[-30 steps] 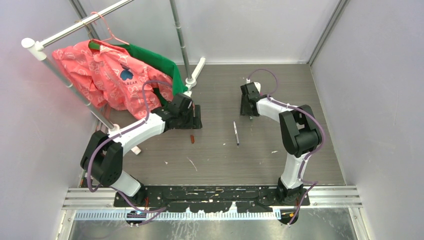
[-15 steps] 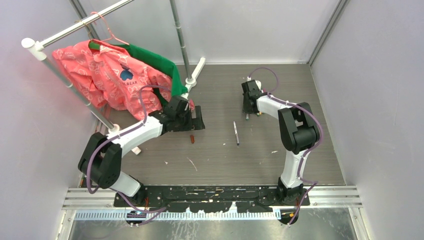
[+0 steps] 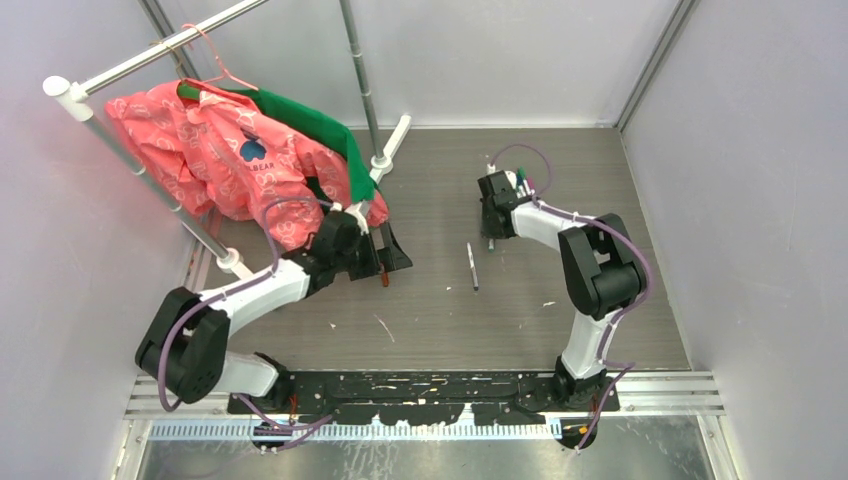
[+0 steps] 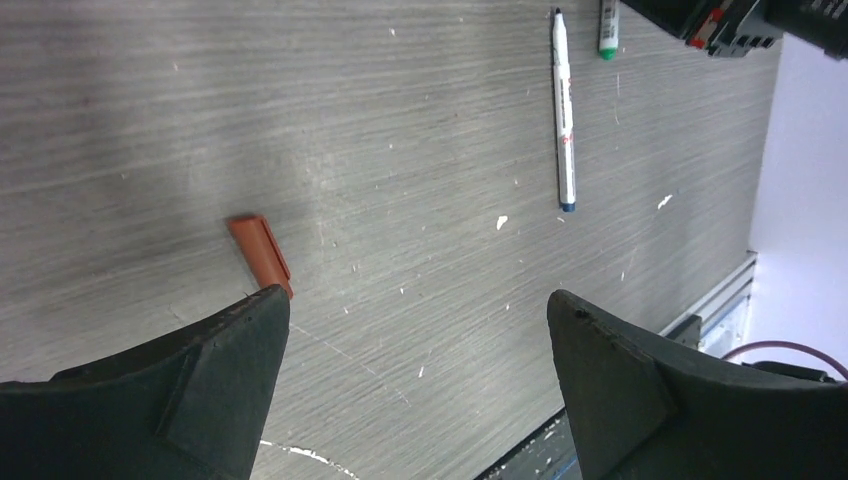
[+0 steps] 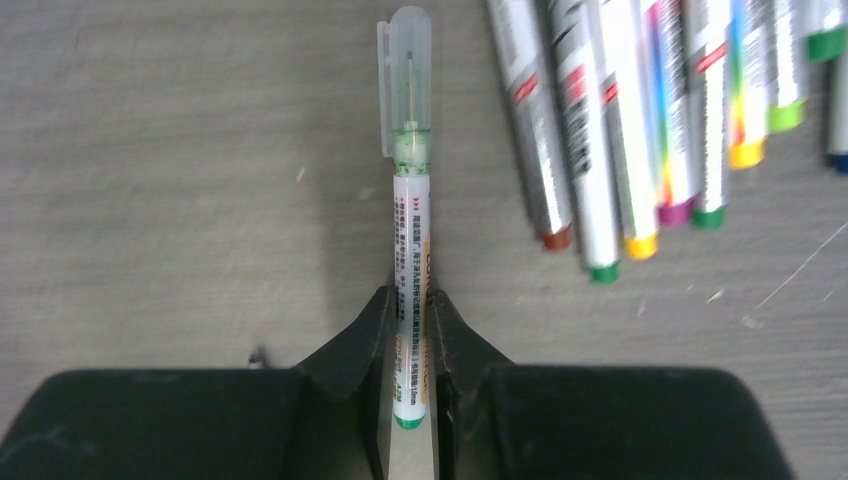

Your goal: Open the pen caps

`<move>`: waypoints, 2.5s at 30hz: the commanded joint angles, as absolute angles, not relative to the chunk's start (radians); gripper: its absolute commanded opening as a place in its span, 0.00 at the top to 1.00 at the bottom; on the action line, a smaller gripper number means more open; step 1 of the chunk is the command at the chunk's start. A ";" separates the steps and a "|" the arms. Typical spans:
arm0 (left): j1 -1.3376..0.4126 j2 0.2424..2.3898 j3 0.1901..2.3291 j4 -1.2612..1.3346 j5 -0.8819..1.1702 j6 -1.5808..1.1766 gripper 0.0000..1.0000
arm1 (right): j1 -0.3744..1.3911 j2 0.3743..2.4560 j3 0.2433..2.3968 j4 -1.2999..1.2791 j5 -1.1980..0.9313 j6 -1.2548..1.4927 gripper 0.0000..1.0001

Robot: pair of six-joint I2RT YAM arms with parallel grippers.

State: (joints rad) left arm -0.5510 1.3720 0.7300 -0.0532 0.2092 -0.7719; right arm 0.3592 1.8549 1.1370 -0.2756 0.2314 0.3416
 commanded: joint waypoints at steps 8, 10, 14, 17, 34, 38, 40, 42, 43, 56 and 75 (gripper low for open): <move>-0.538 1.174 0.573 0.191 0.267 -0.934 0.00 | 0.536 1.553 1.003 -0.321 0.268 0.330 0.99; -0.539 1.158 0.562 0.207 0.283 -0.961 0.00 | 0.564 1.486 0.974 -0.330 0.274 0.341 0.99; -0.546 1.130 0.527 0.265 0.288 -1.033 0.00 | 0.621 1.353 0.927 -0.357 0.251 0.366 0.99; -0.556 1.111 0.521 0.260 0.260 -1.070 0.03 | 0.664 1.251 0.882 -0.356 0.212 0.392 0.99; -0.696 1.138 0.594 0.255 0.121 -1.190 0.18 | 1.019 1.206 0.852 -0.296 0.341 0.519 0.99; -0.715 1.175 0.600 0.277 0.101 -1.206 0.23 | 1.071 1.220 0.860 -0.294 0.368 0.531 0.99; -0.720 1.181 0.603 0.278 0.089 -1.208 0.25 | 1.086 1.223 0.859 -0.287 0.373 0.537 0.99; -0.722 1.184 0.604 0.278 0.081 -1.207 0.28 | 1.100 1.226 0.859 -0.277 0.375 0.542 0.99; -0.722 1.185 0.604 0.275 0.075 -1.207 0.29 | 1.105 1.227 0.860 -0.274 0.374 0.544 0.99; -0.723 1.224 0.617 0.278 0.051 -1.206 0.57 | 1.155 1.275 0.879 -0.248 0.377 0.558 0.99; -0.723 1.231 0.603 0.325 0.090 -1.144 1.00 | 1.155 1.289 0.868 -0.212 0.369 0.555 0.92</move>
